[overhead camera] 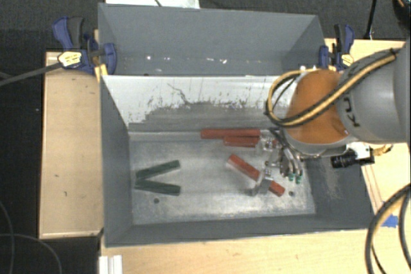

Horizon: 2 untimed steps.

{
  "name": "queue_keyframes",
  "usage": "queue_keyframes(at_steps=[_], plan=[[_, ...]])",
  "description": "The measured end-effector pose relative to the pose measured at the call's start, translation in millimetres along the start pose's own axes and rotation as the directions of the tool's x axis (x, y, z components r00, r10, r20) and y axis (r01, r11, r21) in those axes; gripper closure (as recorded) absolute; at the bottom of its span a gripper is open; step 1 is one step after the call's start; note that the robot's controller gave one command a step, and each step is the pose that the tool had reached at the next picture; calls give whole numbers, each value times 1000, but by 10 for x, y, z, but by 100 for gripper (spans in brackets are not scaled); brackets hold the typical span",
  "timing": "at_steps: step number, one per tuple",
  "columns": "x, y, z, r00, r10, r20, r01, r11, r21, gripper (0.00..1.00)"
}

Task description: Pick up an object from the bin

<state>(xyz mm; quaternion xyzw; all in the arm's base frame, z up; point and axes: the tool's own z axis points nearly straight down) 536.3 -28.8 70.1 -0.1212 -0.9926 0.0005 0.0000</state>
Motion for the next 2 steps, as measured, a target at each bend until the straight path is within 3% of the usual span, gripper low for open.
queue_keyframes(at_steps=[1,2], plan=[[-3,16,-5,1000,-2,1,2,1000,-2,100],[-134,-67,-1495,996,-89,11,89,996,-1,100]])
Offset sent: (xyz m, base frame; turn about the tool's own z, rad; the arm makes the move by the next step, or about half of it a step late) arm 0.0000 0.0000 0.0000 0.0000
